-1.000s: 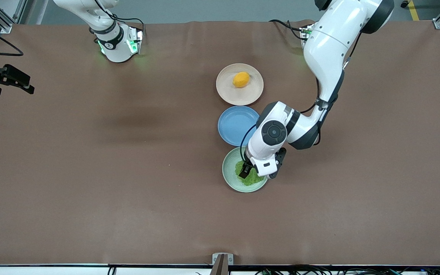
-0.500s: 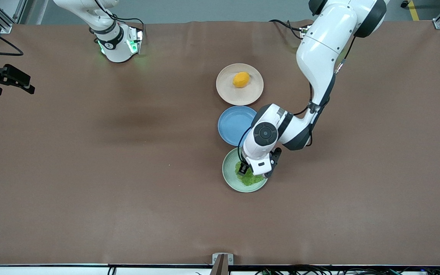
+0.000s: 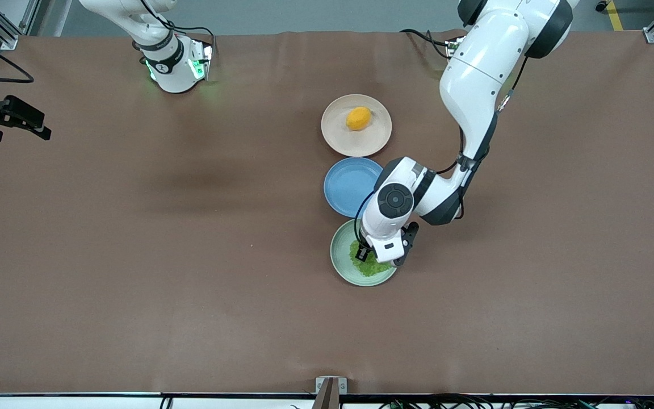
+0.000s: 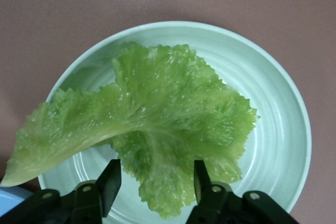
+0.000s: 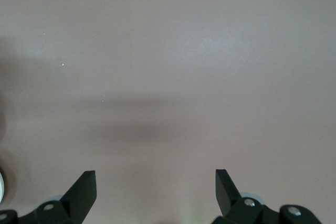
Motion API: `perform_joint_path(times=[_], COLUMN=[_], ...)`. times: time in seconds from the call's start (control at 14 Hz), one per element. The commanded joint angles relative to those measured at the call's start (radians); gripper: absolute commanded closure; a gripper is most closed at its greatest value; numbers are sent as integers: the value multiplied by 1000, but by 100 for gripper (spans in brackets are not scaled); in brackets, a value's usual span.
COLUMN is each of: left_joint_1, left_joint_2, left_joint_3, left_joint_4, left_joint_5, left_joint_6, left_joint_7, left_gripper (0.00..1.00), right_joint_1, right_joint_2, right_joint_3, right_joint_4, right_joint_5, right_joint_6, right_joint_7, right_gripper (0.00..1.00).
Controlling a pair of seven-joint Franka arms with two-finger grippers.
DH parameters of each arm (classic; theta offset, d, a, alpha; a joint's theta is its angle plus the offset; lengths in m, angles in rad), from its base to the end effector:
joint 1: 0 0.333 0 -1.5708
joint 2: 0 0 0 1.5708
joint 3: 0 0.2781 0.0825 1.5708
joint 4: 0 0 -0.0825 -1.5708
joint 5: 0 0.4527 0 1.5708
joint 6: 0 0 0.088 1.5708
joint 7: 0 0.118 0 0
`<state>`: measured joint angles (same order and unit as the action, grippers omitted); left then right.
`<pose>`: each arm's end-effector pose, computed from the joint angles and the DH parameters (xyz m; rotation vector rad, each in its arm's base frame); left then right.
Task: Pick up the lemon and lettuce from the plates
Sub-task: 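Lift the lettuce with the left gripper while the right gripper reaches the lemon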
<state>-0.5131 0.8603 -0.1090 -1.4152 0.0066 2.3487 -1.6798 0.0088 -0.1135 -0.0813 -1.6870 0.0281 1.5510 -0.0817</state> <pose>0.6239 -0.4343 0.1132 2.5955 1.5809 -0.0576 0.5874 -0.0413 0.5798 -3.1025 -0.0156 0.0309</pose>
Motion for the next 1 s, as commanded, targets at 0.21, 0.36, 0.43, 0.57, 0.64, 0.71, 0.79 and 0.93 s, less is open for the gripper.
perform_joint_path(times=[0.21,0.36,0.43,0.57,0.64,0.71,0.79,0.93], left_joint_1=[-13,-13,-13,-13,-13,-12,-12,-10], left_joint_2=[11,8,8,5,3,2,-1,-10], left_joint_3=[8,6,6,6,6,6,6,6], left_joint_4=[24,24,24,24,24,24,24,25], left_joint_5=[29,27,27,26,26,26,24,19], left_joint_6=[3,3,3,3,3,3,3,1], left_joint_7=[-23,-23,-23,-23,-23,-23,-23,-23], left_gripper=[60,74,81,89,94,98,99,100], right_joint_1=[-3,5,13,45,86,136,201,342], right_joint_2=[122,156,153,143,121,97,81,42], right_joint_3=[0,3,6,8,12,18,20,23], right_joint_4=[50,70,67,56,31,8,-11,-66], right_joint_5=[4,1,0,16,30,32,33,52], right_joint_6=[1,-2,-6,-47,-48,-46,-49,-29], right_joint_7=[-16,-20,-10,82,211,329,447,653], right_gripper=[0,0,0,0,0,0,0,0])
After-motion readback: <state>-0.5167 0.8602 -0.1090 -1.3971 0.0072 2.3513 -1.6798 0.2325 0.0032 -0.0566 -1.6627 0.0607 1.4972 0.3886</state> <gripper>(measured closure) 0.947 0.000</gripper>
